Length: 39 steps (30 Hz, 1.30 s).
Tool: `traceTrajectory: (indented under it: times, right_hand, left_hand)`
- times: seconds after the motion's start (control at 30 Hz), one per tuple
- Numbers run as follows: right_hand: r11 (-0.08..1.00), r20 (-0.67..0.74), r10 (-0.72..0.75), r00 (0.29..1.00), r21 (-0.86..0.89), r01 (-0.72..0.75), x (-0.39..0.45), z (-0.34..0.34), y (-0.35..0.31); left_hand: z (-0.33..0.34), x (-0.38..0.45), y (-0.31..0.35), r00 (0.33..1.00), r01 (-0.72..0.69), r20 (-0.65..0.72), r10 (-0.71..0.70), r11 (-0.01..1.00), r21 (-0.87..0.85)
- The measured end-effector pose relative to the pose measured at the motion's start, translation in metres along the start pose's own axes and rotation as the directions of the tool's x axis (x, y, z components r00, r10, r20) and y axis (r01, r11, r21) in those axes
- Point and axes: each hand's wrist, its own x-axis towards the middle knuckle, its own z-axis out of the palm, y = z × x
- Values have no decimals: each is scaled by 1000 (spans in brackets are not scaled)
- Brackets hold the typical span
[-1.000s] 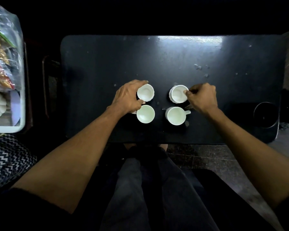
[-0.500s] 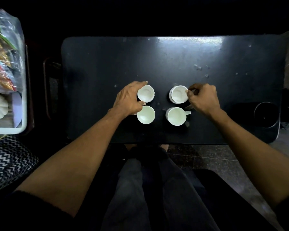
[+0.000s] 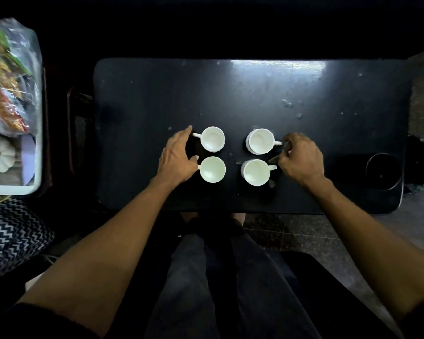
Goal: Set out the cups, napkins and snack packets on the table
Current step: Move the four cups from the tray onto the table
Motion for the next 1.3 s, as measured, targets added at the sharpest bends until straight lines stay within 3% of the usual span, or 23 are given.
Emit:
traceTrajectory:
  times: [0.17, 0.33, 0.47, 0.93, 1.13, 1.3]
  right_hand:
    - [999, -24, -33, 999, 18, 34, -2, -11, -28]
    - [983, 202, -3, 979, -179, 40, 10, -20, -65]
    - [975, 263, -1, 965, -214, 59, 14, -17, -77]
    - [993, 119, -37, 992, -107, 50, 29, -12, -65]
    - [995, 98, -42, 994, -89, 50, 27, -9, -63]
    - [994, 76, -54, 996, -94, 61, 25, -8, -59]
  left_hand:
    - [-15, -13, 5, 1000, 21, -8, -21, 999, -24]
    - [-28, -28, 10, 1000, 23, 22, -21, 998, -60]
    - [-26, -42, 13, 999, 7, 53, -3, 997, -73]
    - [6, -51, 18, 984, -30, 173, 31, 1000, -6]
    - [10, -46, 22, 993, -49, 111, 42, 997, 62]
    - [8, -35, 30, 997, -66, -41, 71, 991, 119]
